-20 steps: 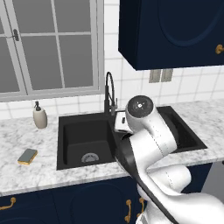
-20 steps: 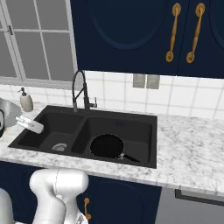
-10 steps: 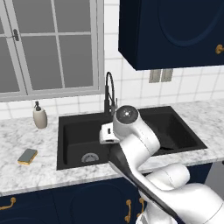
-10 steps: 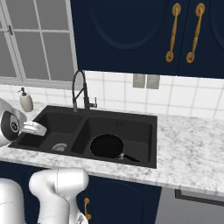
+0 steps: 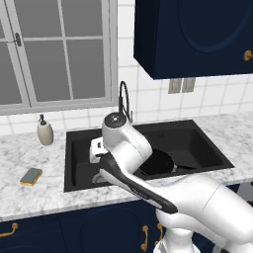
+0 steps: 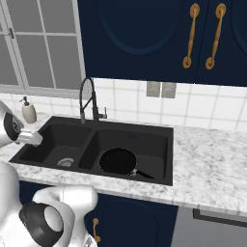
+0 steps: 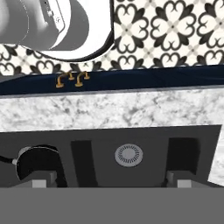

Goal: Pick the pan and sponge and place them into the sink. Then turn on the water.

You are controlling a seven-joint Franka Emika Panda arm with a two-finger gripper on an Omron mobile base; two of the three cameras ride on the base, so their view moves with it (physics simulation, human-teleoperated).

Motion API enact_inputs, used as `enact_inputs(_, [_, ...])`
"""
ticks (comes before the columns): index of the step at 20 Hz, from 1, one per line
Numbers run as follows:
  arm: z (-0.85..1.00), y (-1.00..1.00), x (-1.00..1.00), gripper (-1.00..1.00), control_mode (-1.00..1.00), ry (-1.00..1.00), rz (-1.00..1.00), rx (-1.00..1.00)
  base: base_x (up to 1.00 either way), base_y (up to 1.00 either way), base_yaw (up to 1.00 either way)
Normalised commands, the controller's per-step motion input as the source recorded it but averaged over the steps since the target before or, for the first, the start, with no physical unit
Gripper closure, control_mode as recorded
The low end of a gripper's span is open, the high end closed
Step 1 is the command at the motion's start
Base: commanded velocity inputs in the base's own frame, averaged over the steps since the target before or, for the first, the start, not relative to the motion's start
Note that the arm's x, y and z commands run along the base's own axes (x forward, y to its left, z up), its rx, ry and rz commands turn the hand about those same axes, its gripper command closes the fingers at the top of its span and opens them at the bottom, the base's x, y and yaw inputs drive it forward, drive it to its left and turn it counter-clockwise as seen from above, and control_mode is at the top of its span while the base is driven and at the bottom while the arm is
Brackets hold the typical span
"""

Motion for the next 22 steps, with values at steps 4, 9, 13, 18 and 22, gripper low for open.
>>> enact_inputs(4, [-0.10,0.58,0.03,-1.00,-1.00,0.08,0.00,0.00,0.00,0.00,0.00])
enact_inputs(9, [-0.27,0.31,0.00,-1.00,-1.00,0.00,0.00,0.00,0.00,0.00,0.00])
enact_inputs(13, [-0.37,0.36,0.00,-1.00,-1.00,0.00,0.00,0.00,0.00,0.00,0.00])
enact_inputs(18, [-0.05,0.49,0.05,-1.00,-1.00,0.00,0.00,0.00,0.00,0.00,0.00])
enact_inputs(22, [-0.03,0.56,0.11,-1.00,-1.00,0.00,0.00,0.02,0.00,0.00,0.00])
